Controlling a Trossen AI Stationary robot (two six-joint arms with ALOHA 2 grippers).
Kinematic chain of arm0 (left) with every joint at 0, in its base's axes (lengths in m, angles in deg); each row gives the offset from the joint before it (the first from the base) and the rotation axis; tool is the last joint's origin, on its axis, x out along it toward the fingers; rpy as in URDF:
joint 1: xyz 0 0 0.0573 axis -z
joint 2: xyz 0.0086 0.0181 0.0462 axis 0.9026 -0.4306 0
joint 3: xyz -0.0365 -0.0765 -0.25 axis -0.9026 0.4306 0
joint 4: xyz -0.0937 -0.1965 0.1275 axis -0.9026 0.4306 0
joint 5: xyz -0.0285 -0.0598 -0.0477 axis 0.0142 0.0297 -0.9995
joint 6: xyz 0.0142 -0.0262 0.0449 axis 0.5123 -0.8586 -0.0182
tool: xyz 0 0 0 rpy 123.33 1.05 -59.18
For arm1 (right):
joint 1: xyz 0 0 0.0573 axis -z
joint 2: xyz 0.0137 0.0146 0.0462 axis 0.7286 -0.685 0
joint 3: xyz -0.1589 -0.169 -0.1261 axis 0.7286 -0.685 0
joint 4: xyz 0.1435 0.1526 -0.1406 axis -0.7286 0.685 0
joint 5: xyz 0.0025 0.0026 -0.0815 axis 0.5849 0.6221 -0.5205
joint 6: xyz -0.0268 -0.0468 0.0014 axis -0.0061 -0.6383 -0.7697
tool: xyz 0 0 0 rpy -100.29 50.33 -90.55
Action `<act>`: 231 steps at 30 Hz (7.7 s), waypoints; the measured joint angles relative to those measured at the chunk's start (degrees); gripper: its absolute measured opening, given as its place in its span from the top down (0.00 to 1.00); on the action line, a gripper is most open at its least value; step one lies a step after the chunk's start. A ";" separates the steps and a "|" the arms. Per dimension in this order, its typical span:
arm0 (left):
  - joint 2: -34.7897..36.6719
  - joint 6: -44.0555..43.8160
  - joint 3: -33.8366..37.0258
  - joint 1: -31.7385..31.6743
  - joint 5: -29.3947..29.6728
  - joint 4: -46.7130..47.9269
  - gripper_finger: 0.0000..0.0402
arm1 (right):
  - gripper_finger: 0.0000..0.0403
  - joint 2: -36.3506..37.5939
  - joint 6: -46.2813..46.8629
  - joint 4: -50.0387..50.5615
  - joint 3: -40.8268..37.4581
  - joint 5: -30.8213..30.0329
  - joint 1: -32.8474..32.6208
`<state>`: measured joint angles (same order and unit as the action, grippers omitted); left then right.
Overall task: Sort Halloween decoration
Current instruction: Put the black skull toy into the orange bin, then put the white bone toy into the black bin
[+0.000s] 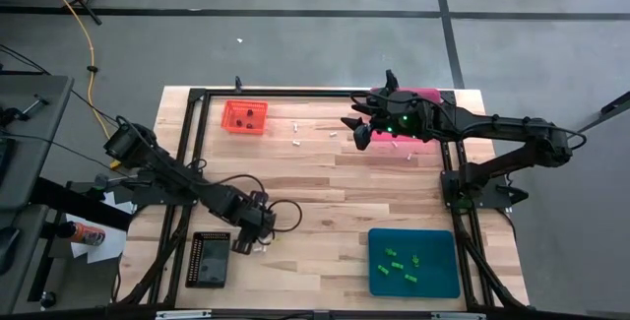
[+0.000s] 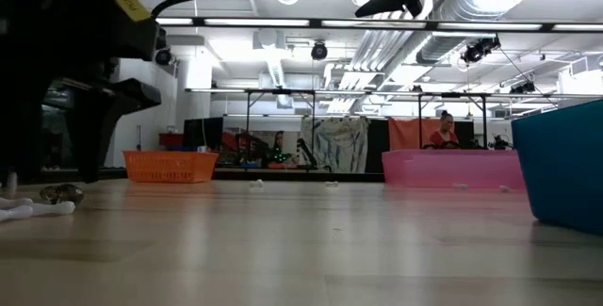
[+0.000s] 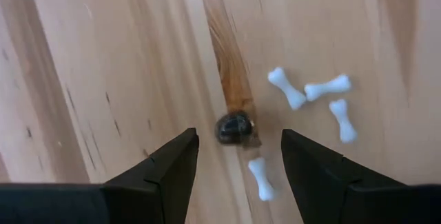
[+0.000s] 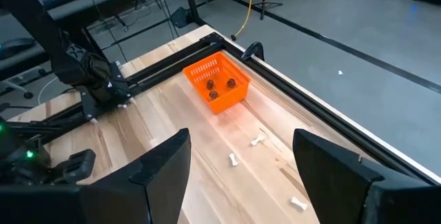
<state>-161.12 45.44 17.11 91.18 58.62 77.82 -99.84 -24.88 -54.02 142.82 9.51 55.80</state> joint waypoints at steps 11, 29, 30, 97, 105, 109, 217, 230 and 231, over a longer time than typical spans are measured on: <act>-0.11 -0.52 3.54 -1.24 -2.24 -4.57 0.51 | 0.38 0.00 0.02 0.83 0.00 -0.01 0.00; -2.67 -0.57 3.43 -0.73 -0.02 -6.62 0.51 | 0.38 0.00 0.02 1.02 0.00 -0.47 0.00; -2.96 -0.59 3.41 -0.73 0.02 -6.66 0.51 | 0.38 0.00 0.02 1.02 0.00 -0.46 0.00; 24.83 2.28 -4.71 -32.60 -3.12 -25.30 0.84 | 0.38 0.00 0.20 2.25 -0.02 -0.47 0.00; 27.23 5.96 -10.44 -35.69 -3.15 -33.40 0.84 | 0.38 0.02 4.37 1.94 -0.02 -0.43 -0.02; 27.32 6.02 -10.80 -35.75 -3.13 -36.51 0.84 | 0.38 0.02 5.08 0.04 -0.02 2.21 -0.02; 30.39 5.96 -7.11 -38.49 0.79 4.90 0.50 | 0.38 0.00 4.70 -2.02 -0.02 8.41 -0.07; 20.70 -3.37 -7.45 -5.54 3.85 21.56 0.50 | 0.38 -0.02 4.52 2.04 -0.02 8.62 -0.07; 19.51 -4.09 -7.46 -4.00 3.14 21.38 0.50 | 0.38 -0.02 4.52 2.15 -0.02 8.63 -0.07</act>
<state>-141.61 41.35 9.64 87.19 61.76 99.20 -99.86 -20.36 -51.87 142.80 18.14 55.74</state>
